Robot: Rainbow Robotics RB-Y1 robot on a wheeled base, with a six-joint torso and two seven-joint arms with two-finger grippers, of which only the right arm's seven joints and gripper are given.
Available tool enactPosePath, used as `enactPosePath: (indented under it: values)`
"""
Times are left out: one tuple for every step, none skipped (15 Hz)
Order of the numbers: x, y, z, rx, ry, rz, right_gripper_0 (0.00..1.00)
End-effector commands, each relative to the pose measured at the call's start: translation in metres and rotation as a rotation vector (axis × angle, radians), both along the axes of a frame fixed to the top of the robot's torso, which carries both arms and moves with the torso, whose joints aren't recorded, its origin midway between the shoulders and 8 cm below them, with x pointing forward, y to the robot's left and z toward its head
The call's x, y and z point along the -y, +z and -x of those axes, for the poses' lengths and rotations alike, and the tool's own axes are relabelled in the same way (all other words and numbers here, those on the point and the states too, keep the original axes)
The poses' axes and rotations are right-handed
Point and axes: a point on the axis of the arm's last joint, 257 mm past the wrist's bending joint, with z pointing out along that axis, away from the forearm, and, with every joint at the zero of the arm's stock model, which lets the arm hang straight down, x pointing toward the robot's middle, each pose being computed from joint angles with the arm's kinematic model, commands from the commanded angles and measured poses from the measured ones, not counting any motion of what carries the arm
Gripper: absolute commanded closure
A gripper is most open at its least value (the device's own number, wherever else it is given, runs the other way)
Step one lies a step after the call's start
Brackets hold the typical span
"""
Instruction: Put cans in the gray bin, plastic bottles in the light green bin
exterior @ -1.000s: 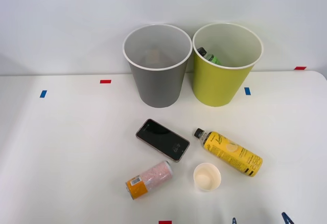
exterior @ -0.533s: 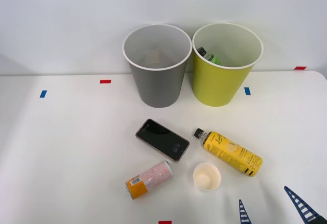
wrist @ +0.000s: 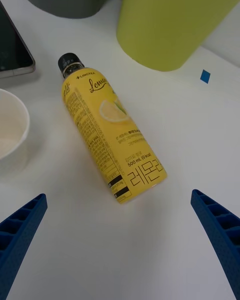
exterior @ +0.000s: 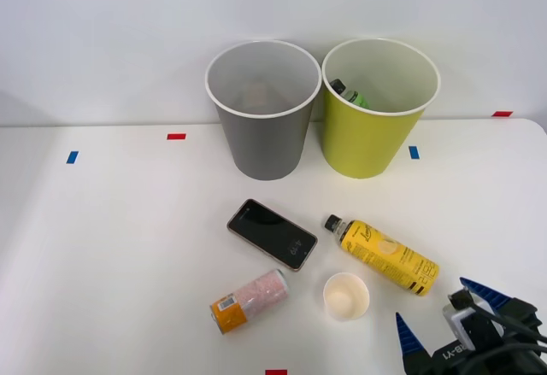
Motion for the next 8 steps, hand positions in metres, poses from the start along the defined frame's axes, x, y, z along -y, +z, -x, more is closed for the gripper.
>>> enactPosePath:
  values:
    - [-0.01, 0.04, -0.045, -0.006, 0.042, 0.043, 0.0]
    - [-0.012, 0.042, -0.051, -0.022, 0.051, 0.048, 0.0]
    - [-0.013, 0.042, -0.056, -0.059, 0.064, 0.075, 0.0]
    - [-0.012, 0.041, -0.059, -0.095, 0.08, 0.114, 0.0]
    - [-0.01, 0.043, -0.063, -0.124, 0.112, 0.176, 0.0]
    - [-0.008, 0.044, -0.064, -0.169, 0.139, 0.213, 0.0]
    - [-0.008, 0.044, -0.062, -0.208, 0.166, 0.232, 0.0]
    - [-0.009, 0.045, -0.059, -0.248, 0.196, 0.251, 0.0]
